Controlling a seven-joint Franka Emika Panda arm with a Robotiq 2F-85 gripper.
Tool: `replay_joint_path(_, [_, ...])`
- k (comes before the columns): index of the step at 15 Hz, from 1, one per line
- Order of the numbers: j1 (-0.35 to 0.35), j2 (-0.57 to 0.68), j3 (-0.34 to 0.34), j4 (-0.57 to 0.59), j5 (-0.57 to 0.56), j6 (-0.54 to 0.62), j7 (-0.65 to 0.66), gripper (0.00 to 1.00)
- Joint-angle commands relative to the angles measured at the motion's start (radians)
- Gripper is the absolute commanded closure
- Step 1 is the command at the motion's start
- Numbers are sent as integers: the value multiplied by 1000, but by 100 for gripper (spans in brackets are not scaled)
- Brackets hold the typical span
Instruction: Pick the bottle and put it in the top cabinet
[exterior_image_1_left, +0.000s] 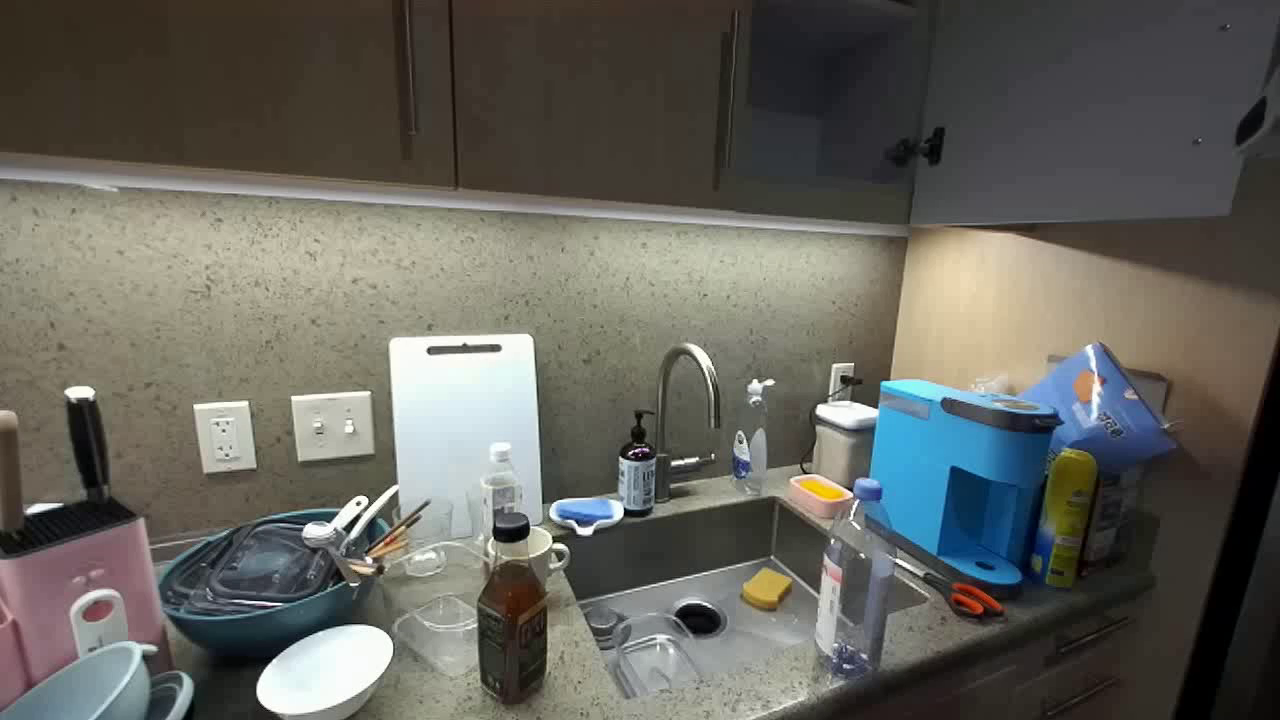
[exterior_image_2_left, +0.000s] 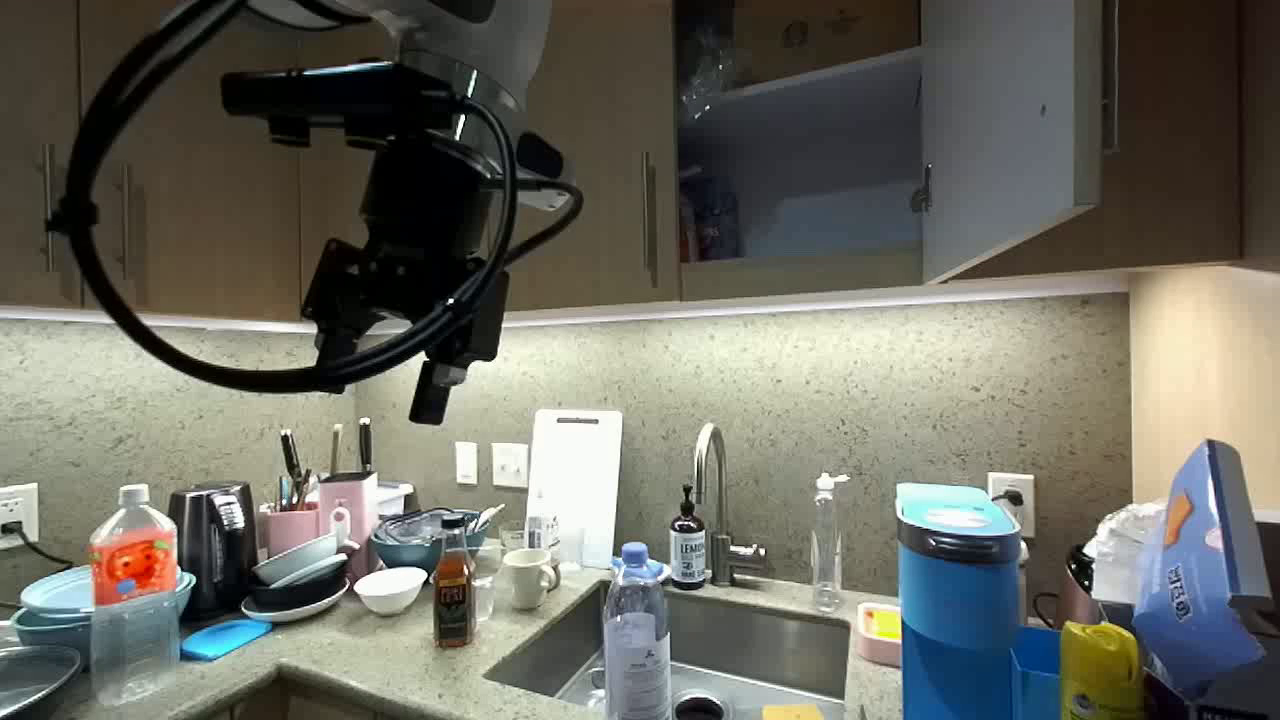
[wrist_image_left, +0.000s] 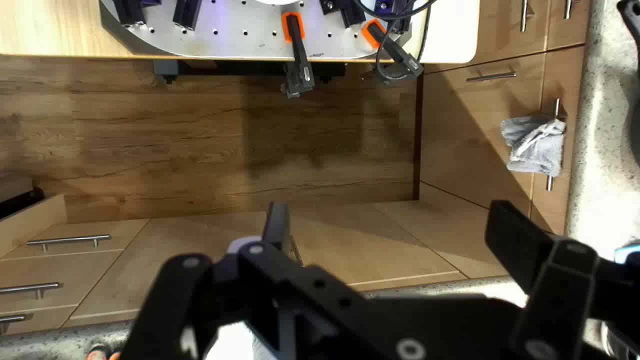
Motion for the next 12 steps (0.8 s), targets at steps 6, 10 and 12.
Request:
replay_joint_path(6, [-19,3,13,2,8,-3,-11,0])
replay_joint_path(10, [-15,16,14,5,9,-7,-15,0])
replay_joint_path(12, [-11,48,18,10,11,7,-14,0])
